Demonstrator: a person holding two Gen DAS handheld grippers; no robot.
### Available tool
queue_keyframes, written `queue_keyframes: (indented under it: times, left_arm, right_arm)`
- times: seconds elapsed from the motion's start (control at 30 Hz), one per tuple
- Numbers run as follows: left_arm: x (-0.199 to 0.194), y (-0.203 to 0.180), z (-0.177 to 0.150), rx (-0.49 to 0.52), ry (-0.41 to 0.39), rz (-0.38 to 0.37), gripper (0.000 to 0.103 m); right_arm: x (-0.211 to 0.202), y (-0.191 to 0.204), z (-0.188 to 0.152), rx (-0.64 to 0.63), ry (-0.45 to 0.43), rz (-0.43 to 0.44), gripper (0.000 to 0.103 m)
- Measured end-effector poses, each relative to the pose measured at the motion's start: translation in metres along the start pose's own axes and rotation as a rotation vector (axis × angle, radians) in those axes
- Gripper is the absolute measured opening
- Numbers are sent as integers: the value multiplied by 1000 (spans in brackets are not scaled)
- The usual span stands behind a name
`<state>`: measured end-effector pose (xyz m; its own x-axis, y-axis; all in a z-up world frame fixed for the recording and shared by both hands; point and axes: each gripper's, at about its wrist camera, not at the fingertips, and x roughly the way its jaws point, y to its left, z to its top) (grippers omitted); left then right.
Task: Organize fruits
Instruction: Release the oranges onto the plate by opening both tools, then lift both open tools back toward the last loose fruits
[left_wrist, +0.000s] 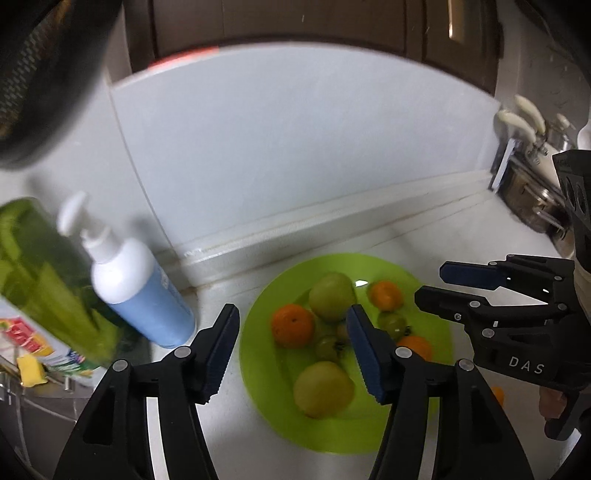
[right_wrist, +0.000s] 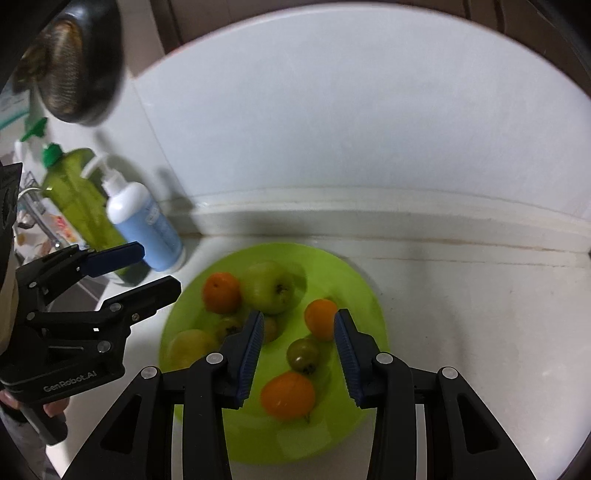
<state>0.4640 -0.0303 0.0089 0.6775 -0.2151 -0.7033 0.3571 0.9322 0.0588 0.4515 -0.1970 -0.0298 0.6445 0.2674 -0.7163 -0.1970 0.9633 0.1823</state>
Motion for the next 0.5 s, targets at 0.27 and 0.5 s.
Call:
queue_keyframes:
  times: [0.27, 0.5]
  left_arm:
    - [-57, -15, -3, -7, -96, 5, 67]
    - [-92, -36, -16, 14, -140, 0, 68]
  right_arm:
    - [-59, 7, -5, -16, -105, 2, 42]
    - [-94, 6, -19, -26, -161, -10, 45]
